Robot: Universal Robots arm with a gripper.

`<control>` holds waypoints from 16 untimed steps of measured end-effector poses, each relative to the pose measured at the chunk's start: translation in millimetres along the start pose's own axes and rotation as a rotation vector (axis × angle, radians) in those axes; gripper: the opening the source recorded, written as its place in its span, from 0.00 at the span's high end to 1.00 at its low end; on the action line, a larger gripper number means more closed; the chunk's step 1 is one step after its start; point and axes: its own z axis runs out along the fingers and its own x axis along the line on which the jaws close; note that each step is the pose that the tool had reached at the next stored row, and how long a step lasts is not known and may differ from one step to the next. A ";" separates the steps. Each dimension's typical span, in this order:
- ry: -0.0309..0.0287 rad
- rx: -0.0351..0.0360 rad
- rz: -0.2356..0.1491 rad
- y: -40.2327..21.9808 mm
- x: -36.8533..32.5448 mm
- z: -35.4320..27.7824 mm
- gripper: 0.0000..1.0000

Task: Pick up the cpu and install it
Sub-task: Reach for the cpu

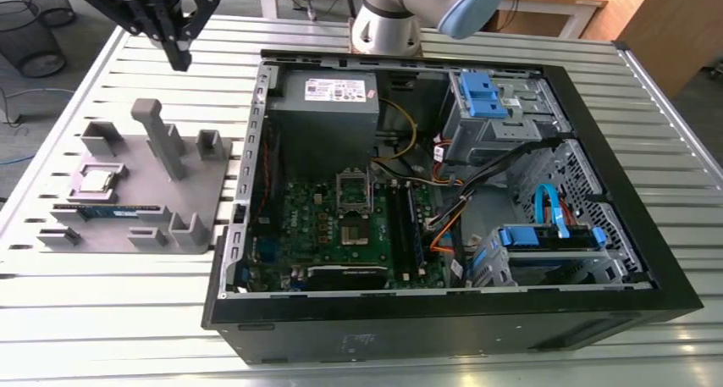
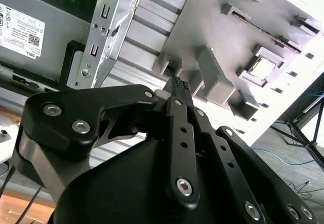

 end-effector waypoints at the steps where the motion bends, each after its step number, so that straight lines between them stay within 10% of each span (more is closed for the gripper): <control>1: 0.0000 0.0000 0.000 -0.2 2.1 0.3 0.89; 16: -0.0001 0.0000 0.001 -2.5 31.0 3.3 0.89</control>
